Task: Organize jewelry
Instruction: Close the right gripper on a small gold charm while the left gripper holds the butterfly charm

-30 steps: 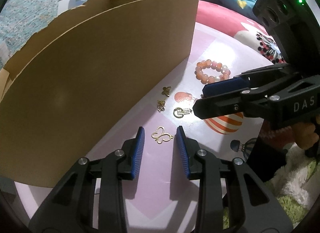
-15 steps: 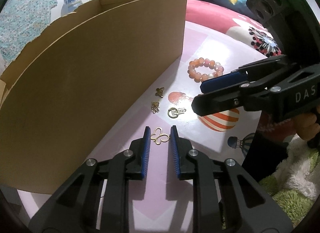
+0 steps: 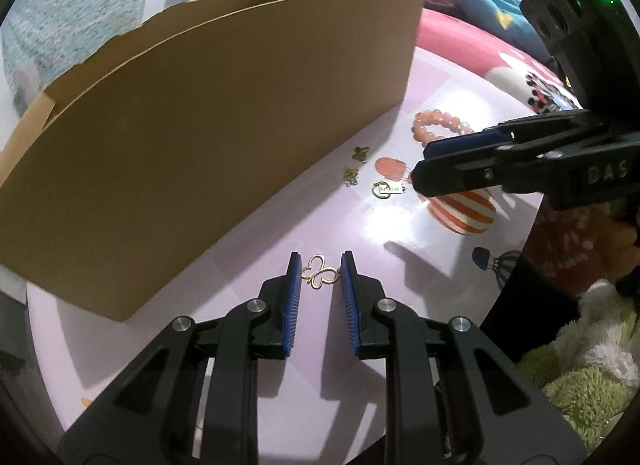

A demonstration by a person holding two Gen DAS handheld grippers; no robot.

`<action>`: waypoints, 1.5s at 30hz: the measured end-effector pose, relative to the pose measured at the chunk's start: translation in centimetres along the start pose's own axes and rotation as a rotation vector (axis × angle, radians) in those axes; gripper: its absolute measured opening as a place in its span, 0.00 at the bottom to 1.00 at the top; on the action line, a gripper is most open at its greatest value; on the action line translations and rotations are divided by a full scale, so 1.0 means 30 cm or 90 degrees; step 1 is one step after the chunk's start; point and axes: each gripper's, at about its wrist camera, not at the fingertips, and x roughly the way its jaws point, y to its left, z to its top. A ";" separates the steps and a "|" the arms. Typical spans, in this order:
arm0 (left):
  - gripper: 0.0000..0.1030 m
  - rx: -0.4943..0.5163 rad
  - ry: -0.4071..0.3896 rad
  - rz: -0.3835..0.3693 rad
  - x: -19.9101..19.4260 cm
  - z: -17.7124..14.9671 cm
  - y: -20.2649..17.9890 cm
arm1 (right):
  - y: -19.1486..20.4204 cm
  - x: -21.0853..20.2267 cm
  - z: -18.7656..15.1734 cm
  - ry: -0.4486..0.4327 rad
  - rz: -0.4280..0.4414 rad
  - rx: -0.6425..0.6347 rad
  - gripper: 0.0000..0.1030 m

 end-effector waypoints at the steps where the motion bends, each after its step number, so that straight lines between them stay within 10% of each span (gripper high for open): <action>1: 0.18 -0.001 -0.001 0.002 0.000 -0.001 -0.002 | 0.010 0.008 0.005 0.003 -0.012 -0.017 0.32; 24: 0.18 0.005 -0.010 0.002 -0.006 -0.009 -0.005 | 0.117 0.078 0.016 0.063 -0.113 -0.262 0.15; 45: 0.18 0.003 -0.014 0.003 -0.011 -0.012 -0.005 | 0.126 0.046 -0.006 0.049 -0.074 -0.260 0.05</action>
